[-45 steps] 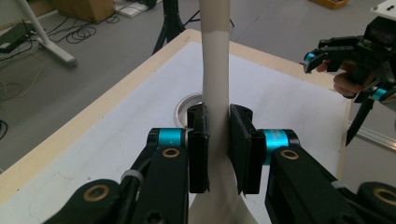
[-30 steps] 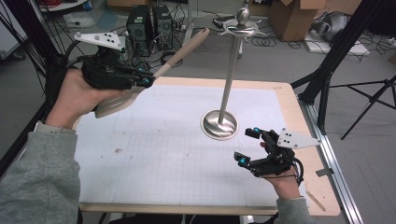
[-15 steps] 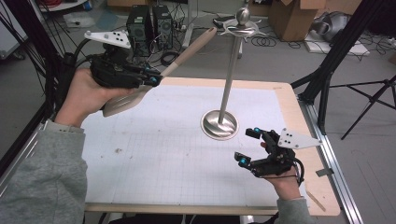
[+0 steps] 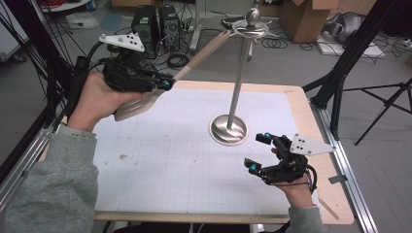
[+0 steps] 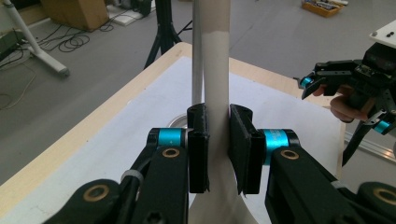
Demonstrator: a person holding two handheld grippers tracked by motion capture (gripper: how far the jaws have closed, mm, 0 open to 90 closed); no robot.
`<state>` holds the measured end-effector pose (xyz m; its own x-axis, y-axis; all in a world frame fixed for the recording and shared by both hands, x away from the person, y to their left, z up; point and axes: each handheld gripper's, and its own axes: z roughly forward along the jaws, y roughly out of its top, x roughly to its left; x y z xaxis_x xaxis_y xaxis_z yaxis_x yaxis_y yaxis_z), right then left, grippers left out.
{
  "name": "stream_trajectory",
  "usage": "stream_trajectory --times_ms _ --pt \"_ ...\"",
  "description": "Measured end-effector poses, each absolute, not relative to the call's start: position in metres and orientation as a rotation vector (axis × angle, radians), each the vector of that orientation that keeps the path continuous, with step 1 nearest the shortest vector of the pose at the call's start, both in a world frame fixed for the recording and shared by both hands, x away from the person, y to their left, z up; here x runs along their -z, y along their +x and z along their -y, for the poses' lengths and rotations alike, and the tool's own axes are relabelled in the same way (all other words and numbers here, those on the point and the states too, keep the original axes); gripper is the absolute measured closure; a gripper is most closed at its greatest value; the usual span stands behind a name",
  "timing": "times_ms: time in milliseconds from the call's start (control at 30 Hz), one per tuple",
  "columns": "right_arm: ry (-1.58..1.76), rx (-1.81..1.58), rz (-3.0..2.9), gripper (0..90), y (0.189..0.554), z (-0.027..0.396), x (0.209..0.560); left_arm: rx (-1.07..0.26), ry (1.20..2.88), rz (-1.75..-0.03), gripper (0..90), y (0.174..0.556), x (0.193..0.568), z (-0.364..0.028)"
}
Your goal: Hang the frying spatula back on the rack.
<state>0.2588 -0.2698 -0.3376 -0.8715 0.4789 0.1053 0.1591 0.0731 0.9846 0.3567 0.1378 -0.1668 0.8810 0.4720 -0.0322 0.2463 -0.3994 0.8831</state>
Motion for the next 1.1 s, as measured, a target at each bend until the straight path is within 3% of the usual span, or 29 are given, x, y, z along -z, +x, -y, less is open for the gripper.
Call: stream_trajectory --times_ms 1100 --pt "0.651 -1.877 -2.112 8.5 0.259 0.27 0.339 -0.258 1.999 -0.555 77.5 0.373 0.19 -0.116"
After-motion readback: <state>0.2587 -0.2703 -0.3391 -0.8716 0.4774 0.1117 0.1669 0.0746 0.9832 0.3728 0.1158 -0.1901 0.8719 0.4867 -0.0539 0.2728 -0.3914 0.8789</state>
